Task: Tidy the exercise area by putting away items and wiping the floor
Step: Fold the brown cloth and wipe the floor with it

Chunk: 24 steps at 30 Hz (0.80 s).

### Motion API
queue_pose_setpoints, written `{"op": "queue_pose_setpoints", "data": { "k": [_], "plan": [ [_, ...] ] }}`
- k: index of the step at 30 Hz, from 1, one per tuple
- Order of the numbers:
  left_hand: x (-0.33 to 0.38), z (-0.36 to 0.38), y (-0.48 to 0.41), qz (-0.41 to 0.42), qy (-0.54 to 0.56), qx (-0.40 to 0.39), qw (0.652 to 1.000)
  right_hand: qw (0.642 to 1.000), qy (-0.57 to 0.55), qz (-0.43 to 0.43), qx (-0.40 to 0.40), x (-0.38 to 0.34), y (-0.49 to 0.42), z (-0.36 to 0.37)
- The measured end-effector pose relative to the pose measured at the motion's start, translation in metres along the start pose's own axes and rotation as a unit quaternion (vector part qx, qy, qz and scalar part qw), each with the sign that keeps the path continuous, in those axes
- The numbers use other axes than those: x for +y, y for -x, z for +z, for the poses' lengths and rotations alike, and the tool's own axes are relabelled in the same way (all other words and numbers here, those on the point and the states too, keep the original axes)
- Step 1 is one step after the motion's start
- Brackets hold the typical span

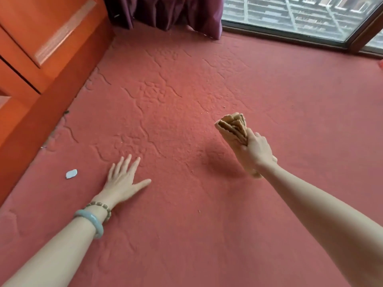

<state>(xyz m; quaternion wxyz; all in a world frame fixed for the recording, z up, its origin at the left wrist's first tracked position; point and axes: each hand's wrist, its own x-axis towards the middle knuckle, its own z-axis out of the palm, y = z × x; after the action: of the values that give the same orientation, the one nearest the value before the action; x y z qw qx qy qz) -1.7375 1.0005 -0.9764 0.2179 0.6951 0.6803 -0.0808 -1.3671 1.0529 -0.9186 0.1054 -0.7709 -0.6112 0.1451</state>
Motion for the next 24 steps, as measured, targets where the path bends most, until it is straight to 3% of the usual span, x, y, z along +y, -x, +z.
{"op": "queue_pose_setpoints", "data": {
  "k": [5, 8, 13, 17, 19, 21, 24],
  "plan": [
    [0.003, 0.011, -0.001, -0.004, -0.007, -0.038, 0.999, 0.989, 0.085, 0.119, 0.023, 0.019, -0.032, 0.004],
    [-0.003, 0.012, -0.003, -0.012, 0.019, -0.031, 0.999, 0.988, 0.084, 0.128, 0.002, -0.001, -0.041, 0.024],
    [-0.002, 0.012, -0.003, -0.012, 0.027, -0.012, 0.999, 0.993, 0.071, -0.077, -0.049, -0.090, 0.001, 0.065],
    [-0.001, 0.013, -0.006, -0.020, 0.011, 0.009, 1.000, 0.946, 0.069, -0.288, -0.129, -0.157, 0.047, 0.092],
    [0.001, 0.012, -0.006, -0.020, 0.013, 0.005, 1.000, 0.937, 0.066, -0.328, -0.096, -0.152, 0.028, 0.094],
    [0.001, 0.011, -0.006, -0.016, 0.027, -0.006, 0.999, 0.955, 0.062, -0.284, -0.055, -0.120, -0.010, 0.081],
    [-0.002, 0.011, -0.004, -0.017, 0.044, -0.016, 0.999, 0.989, 0.076, -0.129, 0.008, -0.036, -0.064, 0.044]
  ]
}}
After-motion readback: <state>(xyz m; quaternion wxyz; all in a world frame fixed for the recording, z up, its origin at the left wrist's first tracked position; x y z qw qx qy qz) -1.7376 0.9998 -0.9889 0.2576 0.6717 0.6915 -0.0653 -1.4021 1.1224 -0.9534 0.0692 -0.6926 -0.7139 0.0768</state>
